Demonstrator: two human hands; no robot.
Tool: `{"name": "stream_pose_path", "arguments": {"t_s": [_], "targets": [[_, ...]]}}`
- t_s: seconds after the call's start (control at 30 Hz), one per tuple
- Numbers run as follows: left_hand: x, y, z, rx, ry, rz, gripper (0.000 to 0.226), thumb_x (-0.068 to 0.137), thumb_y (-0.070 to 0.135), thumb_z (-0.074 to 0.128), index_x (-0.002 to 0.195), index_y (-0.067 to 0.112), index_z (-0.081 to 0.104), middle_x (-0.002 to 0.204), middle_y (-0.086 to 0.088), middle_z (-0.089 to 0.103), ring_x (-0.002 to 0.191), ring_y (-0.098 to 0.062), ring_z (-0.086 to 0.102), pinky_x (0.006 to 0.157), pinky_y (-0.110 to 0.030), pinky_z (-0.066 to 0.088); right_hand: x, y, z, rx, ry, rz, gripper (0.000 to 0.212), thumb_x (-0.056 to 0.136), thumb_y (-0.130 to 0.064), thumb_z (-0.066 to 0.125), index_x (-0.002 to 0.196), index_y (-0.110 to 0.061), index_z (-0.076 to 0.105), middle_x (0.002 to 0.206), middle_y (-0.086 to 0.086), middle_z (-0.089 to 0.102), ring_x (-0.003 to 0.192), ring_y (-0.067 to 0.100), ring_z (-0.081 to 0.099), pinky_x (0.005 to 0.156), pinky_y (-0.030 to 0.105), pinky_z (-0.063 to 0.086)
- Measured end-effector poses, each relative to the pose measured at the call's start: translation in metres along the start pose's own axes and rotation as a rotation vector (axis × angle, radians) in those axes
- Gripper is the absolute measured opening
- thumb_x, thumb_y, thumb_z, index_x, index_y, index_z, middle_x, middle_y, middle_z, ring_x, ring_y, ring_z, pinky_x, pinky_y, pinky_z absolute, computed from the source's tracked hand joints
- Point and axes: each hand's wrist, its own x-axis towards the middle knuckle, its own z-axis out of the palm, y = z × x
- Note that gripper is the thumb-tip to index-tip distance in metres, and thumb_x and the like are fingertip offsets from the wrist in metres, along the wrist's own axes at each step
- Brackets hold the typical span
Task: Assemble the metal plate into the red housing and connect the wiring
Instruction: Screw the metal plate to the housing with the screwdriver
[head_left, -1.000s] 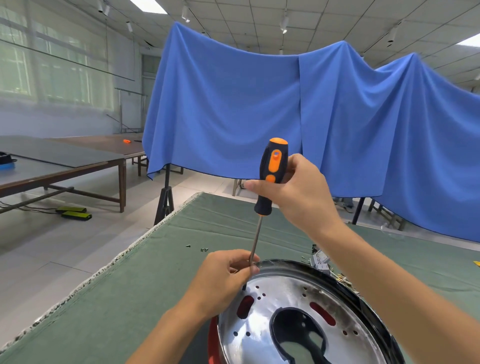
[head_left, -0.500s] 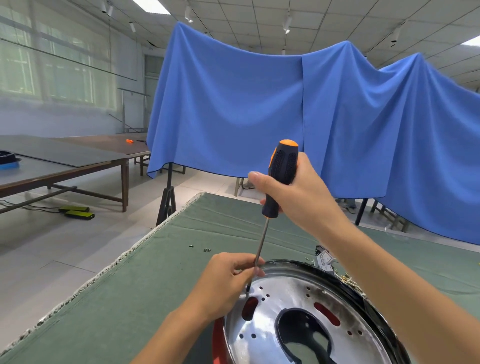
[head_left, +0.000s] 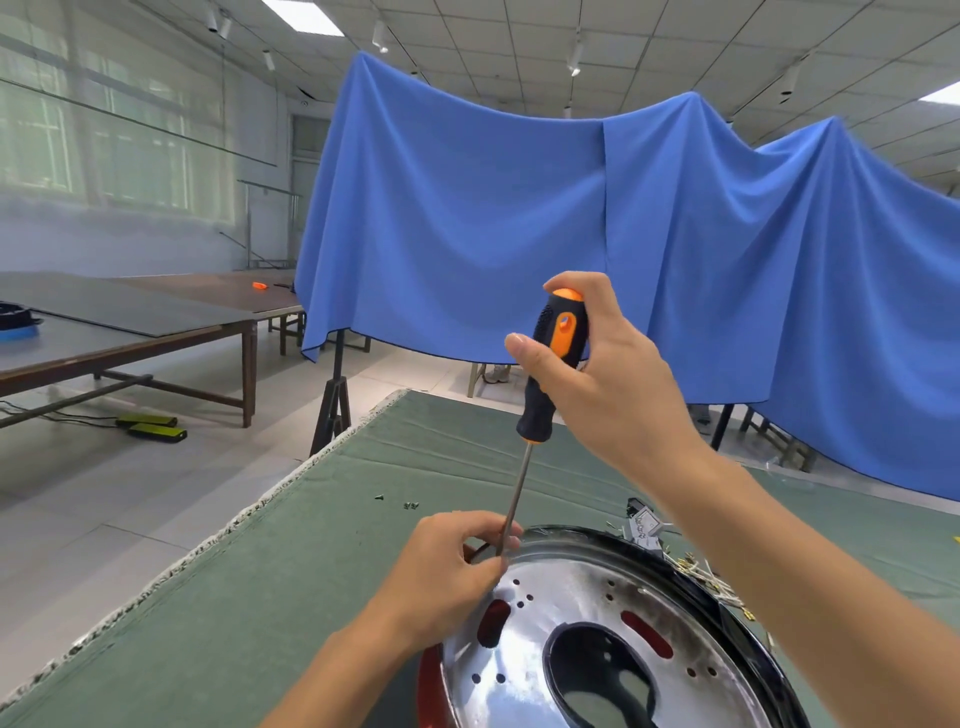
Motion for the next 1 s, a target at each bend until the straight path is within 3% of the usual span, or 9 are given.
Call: {"name": "stream_pose_path", "arguments": {"t_s": [0.1,0.23,0.33,0.4,0.5,0.67,0.8,0.9,1.0], "targets": [[-0.001,0.002,-0.003,0.112,-0.016,0.021,0.04,0.079,0.007,0.065,0.096,0.043,0.065,0.103,0.024,0.064,0.103,0.009,0.053,0.085,-0.011,0.042,0.004,-0.002,-0.009,0.003,-0.047,0.026,0.024,0.089,-0.036,0.051,0.111,-0.032,0.041,0.083,-0.005,0.056,0.07,0.018,0.051,0.071,0.04,0.047],[-0.002,0.002,-0.008,0.117,-0.115,-0.099,0.05,0.077,0.005,0.057,0.114,0.039,0.058,0.112,0.025,0.055,0.102,0.008,0.051,0.077,-0.006,0.041,0.008,-0.007,-0.017,-0.301,0.06,0.007,0.035,0.084,-0.049,0.058,0.092,-0.021,0.04,0.071,-0.009,0.053,0.059,0.013,0.047,0.051,0.03,0.03],[-0.003,-0.004,-0.015,0.118,-0.141,-0.23,0.05,0.078,0.001,0.056,0.122,0.024,0.058,0.111,0.01,0.061,0.097,0.0,0.057,0.077,-0.009,0.045,0.007,-0.012,-0.015,-0.508,0.01,-0.064,0.032,0.091,-0.047,0.049,0.11,-0.023,0.039,0.081,-0.004,0.052,0.063,0.025,0.049,0.055,0.032,0.03],[-0.004,-0.003,-0.021,0.022,-0.161,-0.277,0.04,0.079,-0.006,0.053,0.11,0.015,0.067,0.1,0.003,0.071,0.091,-0.008,0.066,0.078,-0.017,0.052,0.008,-0.015,-0.015,-0.432,-0.142,-0.076,0.034,0.093,-0.042,0.047,0.123,-0.032,0.037,0.094,-0.005,0.049,0.076,0.028,0.054,0.066,0.034,0.037],[-0.008,0.004,-0.024,-0.121,-0.211,-0.277,0.045,0.079,-0.015,0.047,0.087,0.019,0.075,0.085,0.001,0.076,0.08,-0.012,0.072,0.069,-0.02,0.055,0.014,-0.021,-0.023,-0.199,-0.242,-0.048,0.019,0.091,-0.03,0.048,0.109,-0.028,0.051,0.086,-0.01,0.056,0.079,0.021,0.056,0.067,0.032,0.041],[-0.008,0.006,-0.019,-0.11,-0.178,-0.263,0.049,0.082,-0.013,0.045,0.081,0.026,0.074,0.078,0.008,0.075,0.067,0.0,0.068,0.058,-0.009,0.046,0.02,-0.028,-0.027,-0.471,-0.192,-0.07,0.033,0.088,-0.048,0.054,0.085,-0.016,0.051,0.074,0.0,0.06,0.069,0.023,0.058,0.052,0.028,0.038],[-0.008,0.005,-0.018,-0.072,-0.161,-0.266,0.047,0.081,-0.012,0.045,0.085,0.025,0.075,0.08,0.009,0.075,0.072,-0.002,0.069,0.065,-0.012,0.051,0.024,-0.032,-0.03,-0.318,-0.381,0.024,0.019,0.088,-0.034,0.052,0.099,-0.018,0.051,0.078,-0.003,0.062,0.065,0.019,0.061,0.051,0.029,0.042],[-0.009,0.004,-0.016,-0.031,-0.13,-0.262,0.042,0.081,-0.01,0.046,0.097,0.016,0.076,0.082,0.01,0.075,0.08,-0.004,0.07,0.074,-0.017,0.053,0.025,-0.033,-0.029,-0.469,-0.295,-0.014,0.03,0.089,-0.035,0.054,0.072,-0.012,0.049,0.052,0.001,0.06,0.042,0.018,0.056,0.042,0.026,0.038],[-0.01,0.005,-0.015,-0.017,-0.114,-0.259,0.04,0.081,-0.008,0.048,0.097,0.015,0.077,0.083,0.009,0.076,0.083,-0.008,0.07,0.081,-0.026,0.055,0.027,-0.036,-0.029,-0.53,-0.294,0.045,0.033,0.089,-0.041,0.053,0.073,-0.014,0.045,0.059,0.002,0.057,0.045,0.019,0.052,0.045,0.025,0.035]]}}
